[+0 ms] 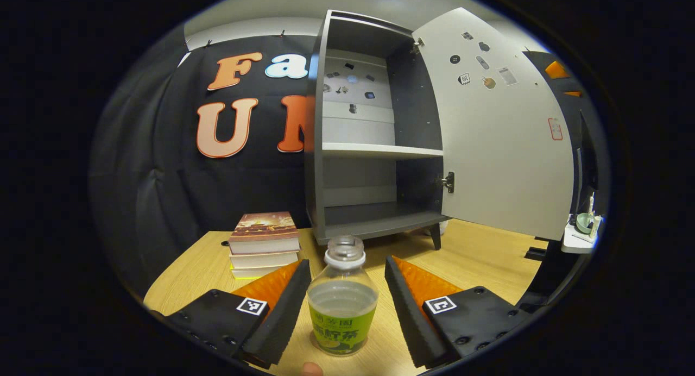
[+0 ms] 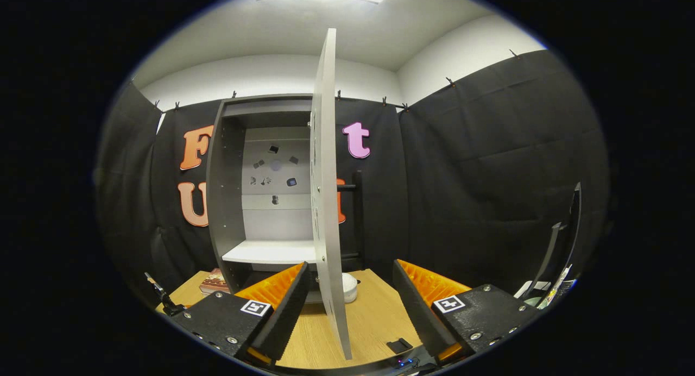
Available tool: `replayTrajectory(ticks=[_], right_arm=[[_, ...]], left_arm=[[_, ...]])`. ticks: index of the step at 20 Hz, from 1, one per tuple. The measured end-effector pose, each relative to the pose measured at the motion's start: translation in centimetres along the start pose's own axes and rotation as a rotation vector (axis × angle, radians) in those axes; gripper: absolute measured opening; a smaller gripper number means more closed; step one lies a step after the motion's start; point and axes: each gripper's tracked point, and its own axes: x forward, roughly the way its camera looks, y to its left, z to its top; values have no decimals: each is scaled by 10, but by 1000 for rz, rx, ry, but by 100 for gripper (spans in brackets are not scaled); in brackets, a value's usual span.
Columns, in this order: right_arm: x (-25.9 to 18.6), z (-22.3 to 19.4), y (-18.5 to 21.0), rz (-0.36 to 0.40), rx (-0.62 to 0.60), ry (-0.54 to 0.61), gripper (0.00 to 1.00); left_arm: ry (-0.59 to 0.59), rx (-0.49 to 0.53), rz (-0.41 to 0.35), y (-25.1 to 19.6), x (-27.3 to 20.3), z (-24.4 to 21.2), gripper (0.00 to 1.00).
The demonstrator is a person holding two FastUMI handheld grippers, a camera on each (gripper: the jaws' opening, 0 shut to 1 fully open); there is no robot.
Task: Open the cabinet door with the right hand, grasp the bottle in the cabinet with the left hand and place it on the coaster, then close the cabinet door with the right hand.
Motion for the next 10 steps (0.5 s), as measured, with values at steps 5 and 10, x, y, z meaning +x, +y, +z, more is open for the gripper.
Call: replayTrajectory(ticks=[5,10], right_arm=[[-4,4,-17,-23,0,-18,93],[-3,-5,-43,-50,25,-13,93]], left_arm=[[-20,27,-4,-6,3,24,90],[-40,47,-9,-11,5,56,97]])
